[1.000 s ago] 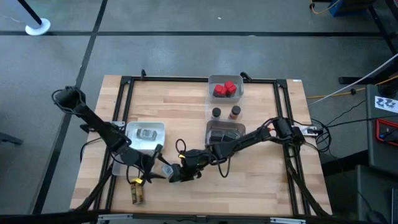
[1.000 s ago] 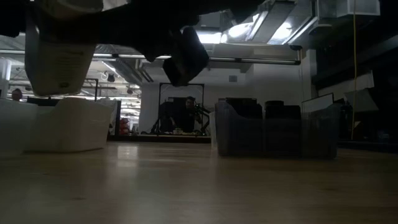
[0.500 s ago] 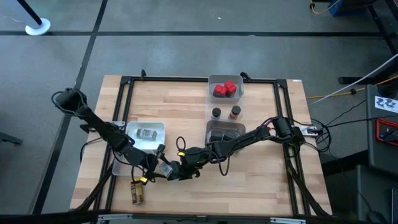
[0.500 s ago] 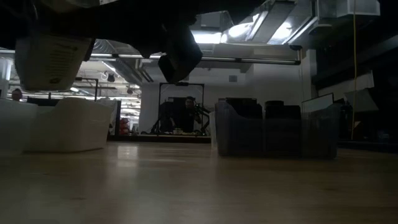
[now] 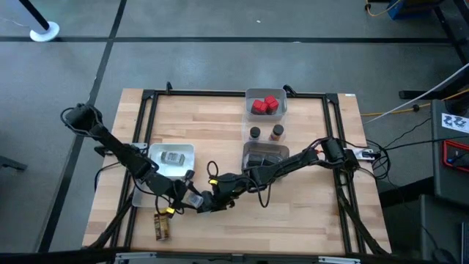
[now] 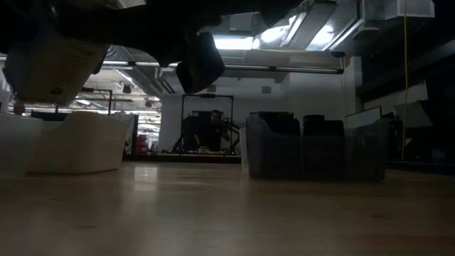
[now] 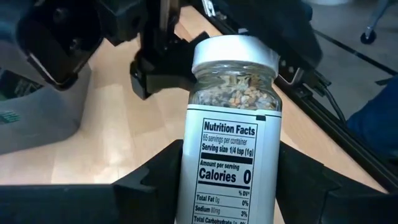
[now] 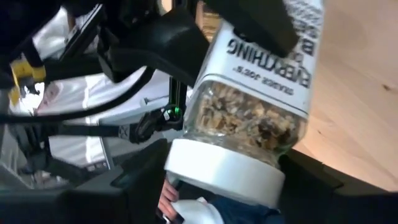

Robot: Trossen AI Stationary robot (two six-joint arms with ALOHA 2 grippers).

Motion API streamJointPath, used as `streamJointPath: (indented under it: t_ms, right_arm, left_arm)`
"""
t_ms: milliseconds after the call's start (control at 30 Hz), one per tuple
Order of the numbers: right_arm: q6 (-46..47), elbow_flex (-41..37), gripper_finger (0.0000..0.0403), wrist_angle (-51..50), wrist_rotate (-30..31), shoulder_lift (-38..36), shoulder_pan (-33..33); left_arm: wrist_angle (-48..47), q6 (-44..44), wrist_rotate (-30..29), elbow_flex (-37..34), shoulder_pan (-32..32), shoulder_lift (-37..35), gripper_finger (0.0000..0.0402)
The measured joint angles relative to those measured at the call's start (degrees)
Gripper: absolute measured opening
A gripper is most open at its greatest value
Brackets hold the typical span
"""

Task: Sort spices by type
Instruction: Put the white seasoning bottle into the white bin

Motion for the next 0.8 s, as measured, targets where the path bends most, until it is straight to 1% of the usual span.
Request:
streamJointPath:
  t_ms: [100,233,367,500,600,800]
  right_arm:
    - [-2.51,0.05,0.0258,0.46,-1.18,0.00,-0.02]
    - [-6.49,0.13,0.0259,0.50,-1.09,-0.24,-0.02]
    - [-11.54,0.13,0.0259,0.22,-0.18,-1.08,-0.02]
    - [-16.33,0.09,0.0259,-2.05,0.47,-3.28,0.07]
    - [-18.77,0.11,0.0259,-4.58,1.92,-5.14,0.13]
    - [-22.85,0.11,0.0260,-8.85,5.15,-8.49,0.15]
  left_arm:
    - [-0.08,-0.01,-0.49,0.00,0.05,-1.19,0.0187]
    - [-0.66,-0.04,-0.77,0.00,0.12,-3.60,0.0187]
    - [-3.81,-0.10,-0.64,0.00,0.10,-6.97,0.0187]
    - [-9.35,-0.90,-2.00,0.00,0.03,-11.41,0.0187]
    - [-12.66,-2.25,-4.44,0.00,0.15,-15.46,0.0187]
    - [-24.60,-5.34,-11.26,-0.02,0.13,-24.45,0.0187]
